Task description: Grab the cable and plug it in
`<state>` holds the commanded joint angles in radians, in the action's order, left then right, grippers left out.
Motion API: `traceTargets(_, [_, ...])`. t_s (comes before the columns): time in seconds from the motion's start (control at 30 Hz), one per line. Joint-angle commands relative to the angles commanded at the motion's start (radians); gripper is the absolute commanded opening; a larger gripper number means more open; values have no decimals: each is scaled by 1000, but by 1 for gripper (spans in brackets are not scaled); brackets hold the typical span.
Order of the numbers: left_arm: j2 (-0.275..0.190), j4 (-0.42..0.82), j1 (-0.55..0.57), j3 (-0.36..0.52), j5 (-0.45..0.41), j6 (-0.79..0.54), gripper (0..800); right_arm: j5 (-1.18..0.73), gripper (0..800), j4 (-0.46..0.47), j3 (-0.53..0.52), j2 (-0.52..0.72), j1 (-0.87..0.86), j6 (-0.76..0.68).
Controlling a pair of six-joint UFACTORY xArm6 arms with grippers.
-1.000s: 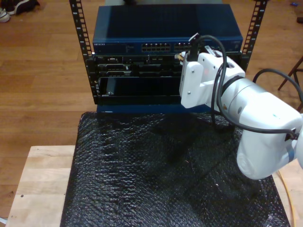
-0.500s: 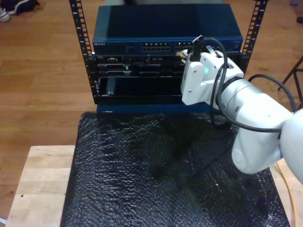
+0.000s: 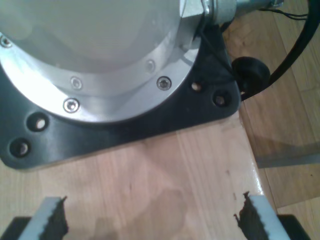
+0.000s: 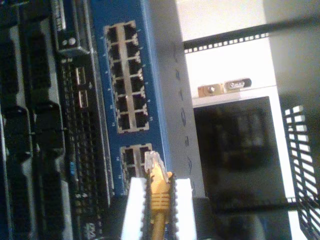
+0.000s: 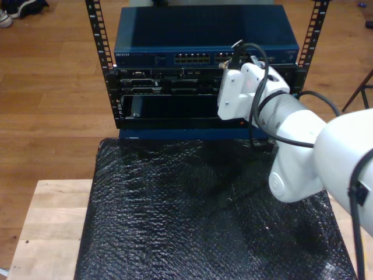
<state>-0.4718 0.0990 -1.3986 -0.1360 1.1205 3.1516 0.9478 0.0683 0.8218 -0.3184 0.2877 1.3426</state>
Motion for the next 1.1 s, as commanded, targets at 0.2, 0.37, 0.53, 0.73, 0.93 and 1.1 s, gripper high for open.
traceTargets(0.2, [-2,0,0,0,0,0,800,80,0,-52,37,-54,0,55])
traceTargets(0.37, [-2,0,0,0,0,0,800,92,0,-109,38,-71,5,118])
traceTargets(0.53, [0,0,0,0,0,0,800,199,0,-226,69,-127,46,222])
traceTargets(0.73, [0,0,0,0,0,0,800,224,0,-307,120,-166,69,253])
traceTargets(0.93, [0,0,0,0,0,0,800,293,0,-413,157,-213,94,354])
traceTargets(1.1, [0,0,0,0,0,0,800,339,0,-491,170,-249,140,361])
